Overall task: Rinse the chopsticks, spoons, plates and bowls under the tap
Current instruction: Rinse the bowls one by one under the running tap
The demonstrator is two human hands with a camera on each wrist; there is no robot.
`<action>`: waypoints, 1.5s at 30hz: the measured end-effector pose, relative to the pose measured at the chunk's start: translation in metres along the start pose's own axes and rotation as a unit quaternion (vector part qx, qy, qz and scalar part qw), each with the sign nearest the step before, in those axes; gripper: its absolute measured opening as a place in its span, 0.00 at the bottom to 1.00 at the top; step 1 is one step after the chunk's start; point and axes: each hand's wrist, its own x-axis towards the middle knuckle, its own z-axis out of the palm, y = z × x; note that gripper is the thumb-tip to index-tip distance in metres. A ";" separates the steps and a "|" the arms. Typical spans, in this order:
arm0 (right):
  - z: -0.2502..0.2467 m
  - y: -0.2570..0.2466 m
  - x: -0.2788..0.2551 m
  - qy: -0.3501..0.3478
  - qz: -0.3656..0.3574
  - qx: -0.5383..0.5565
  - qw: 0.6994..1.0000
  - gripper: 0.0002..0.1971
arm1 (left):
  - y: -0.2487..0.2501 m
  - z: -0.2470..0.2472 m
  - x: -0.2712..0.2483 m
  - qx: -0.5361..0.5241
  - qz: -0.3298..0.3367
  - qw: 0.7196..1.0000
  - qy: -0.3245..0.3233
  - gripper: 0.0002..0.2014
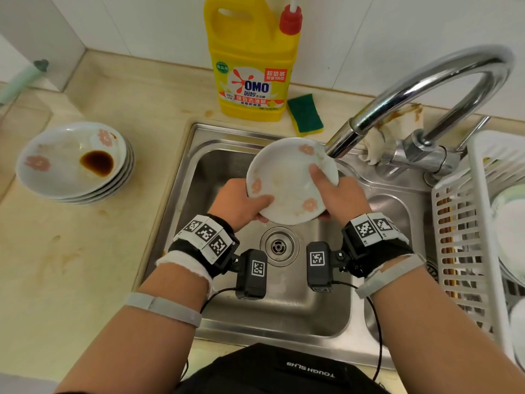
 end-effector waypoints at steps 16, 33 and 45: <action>0.023 0.017 -0.002 -0.060 0.021 0.163 0.985 0.07 | 0.010 0.019 -0.006 -0.287 -0.080 0.953 -0.060 0.13; 0.001 0.010 0.002 -0.015 -0.032 -0.022 0.999 0.10 | 0.005 0.008 0.000 -0.094 -0.047 0.994 -0.036 0.14; 0.002 0.000 -0.003 0.020 -0.005 -0.034 0.999 0.25 | -0.002 0.005 0.000 -0.015 -0.013 1.000 0.014 0.07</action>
